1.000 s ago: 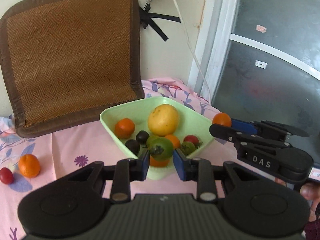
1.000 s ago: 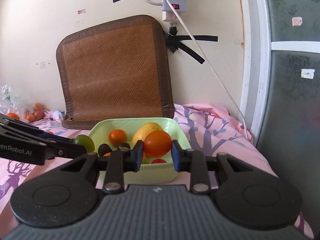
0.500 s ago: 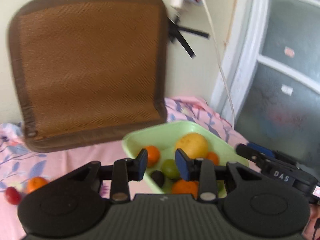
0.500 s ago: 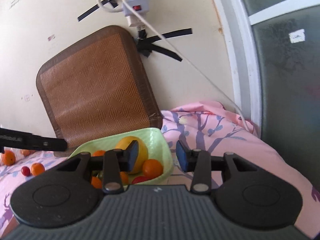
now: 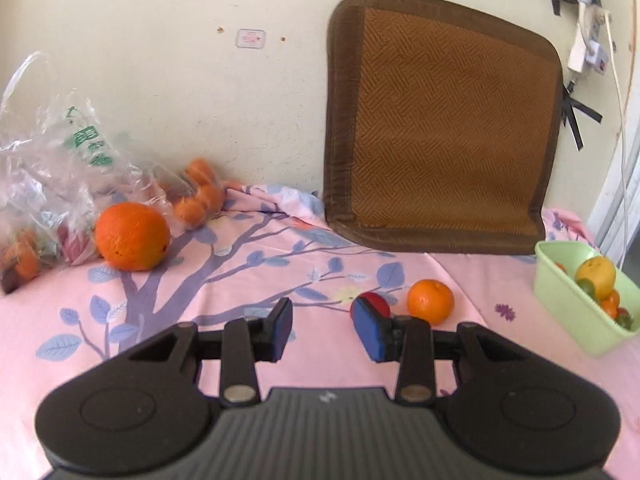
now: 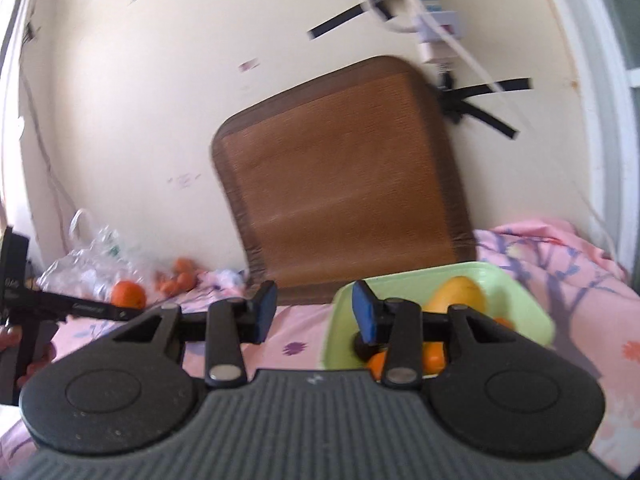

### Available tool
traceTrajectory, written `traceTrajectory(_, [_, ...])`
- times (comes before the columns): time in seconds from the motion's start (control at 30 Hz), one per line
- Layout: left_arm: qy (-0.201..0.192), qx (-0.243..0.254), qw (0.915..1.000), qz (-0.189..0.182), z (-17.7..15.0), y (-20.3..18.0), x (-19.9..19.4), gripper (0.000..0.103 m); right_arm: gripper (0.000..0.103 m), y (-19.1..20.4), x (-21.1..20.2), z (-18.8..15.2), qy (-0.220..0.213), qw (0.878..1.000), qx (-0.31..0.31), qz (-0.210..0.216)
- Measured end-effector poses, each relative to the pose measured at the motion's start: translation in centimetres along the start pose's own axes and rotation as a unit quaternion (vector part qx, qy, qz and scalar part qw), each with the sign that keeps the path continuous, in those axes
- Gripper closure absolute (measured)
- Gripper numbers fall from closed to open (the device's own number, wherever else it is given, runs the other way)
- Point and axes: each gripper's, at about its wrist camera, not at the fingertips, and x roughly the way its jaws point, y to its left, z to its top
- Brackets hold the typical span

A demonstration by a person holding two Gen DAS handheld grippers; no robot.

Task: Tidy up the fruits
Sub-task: 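Grasp a red cherry tomato with the left tool while the right tool grasps a mandarin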

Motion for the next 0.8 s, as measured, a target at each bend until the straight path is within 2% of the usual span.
traceTrajectory(0.1, [0.005, 0.031, 0.9995, -0.01, -0.1, -1.3, 1.9, 0.066, 0.059, 2.5, 4.3, 0.0, 0.046, 0.998, -0.024, 0.02])
traceTrajectory(0.2, [0.015, 0.055, 0.9981, -0.026, -0.3, -2.8, 3.8, 0.066, 0.059, 3.6, 8.4, 0.4, 0.092, 0.995, -0.003, 0.047])
traceTrajectory(0.27, [0.018, 0.062, 0.9973, -0.036, -0.4, -3.3, 4.7, 0.066, 0.059, 4.1, 10.4, 0.4, 0.109, 0.992, 0.017, 0.061])
traceTrajectory(0.37, [0.014, 0.073, 0.997, -0.023, -0.5, -3.7, 5.4, 0.066, 0.059, 4.8, 12.4, 0.2, 0.121, 0.99, 0.027, 0.074])
traceTrajectory(0.47, [0.036, 0.056, 0.9975, -0.022, -0.3, -3.2, 6.3, 0.066, 0.059, 5.7, 14.1, -0.1, 0.129, 0.989, 0.015, 0.072])
traceTrajectory(0.53, [0.044, 0.04, 0.9979, -0.027, -0.3, -2.7, 6.5, 0.073, 0.059, 6.0, 15.3, -0.5, 0.142, 0.987, 0.012, 0.072])
traceTrajectory(0.6, [0.043, 0.026, 0.9982, -0.033, -0.3, -2.2, 6.5, 0.075, 0.059, 6.0, 16.4, -1.0, 0.154, 0.986, 0.013, 0.069])
traceTrajectory(0.67, [0.042, 0.013, 0.9985, -0.033, -0.3, -1.8, 6.5, 0.075, 0.061, 5.6, 16.8, -1.1, 0.163, 0.983, 0.029, 0.084])
traceTrajectory(0.7, [0.042, 0.01, 0.9985, -0.036, -0.3, -1.7, 6.5, 0.075, 0.065, 5.6, 16.6, -1.0, 0.164, 0.982, 0.029, 0.088])
traceTrajectory(0.8, [0.03, 0.015, 0.9985, -0.044, -0.4, -1.8, 6.1, 0.075, 0.066, 5.9, 15.5, -0.9, 0.169, 0.982, 0.019, 0.087])
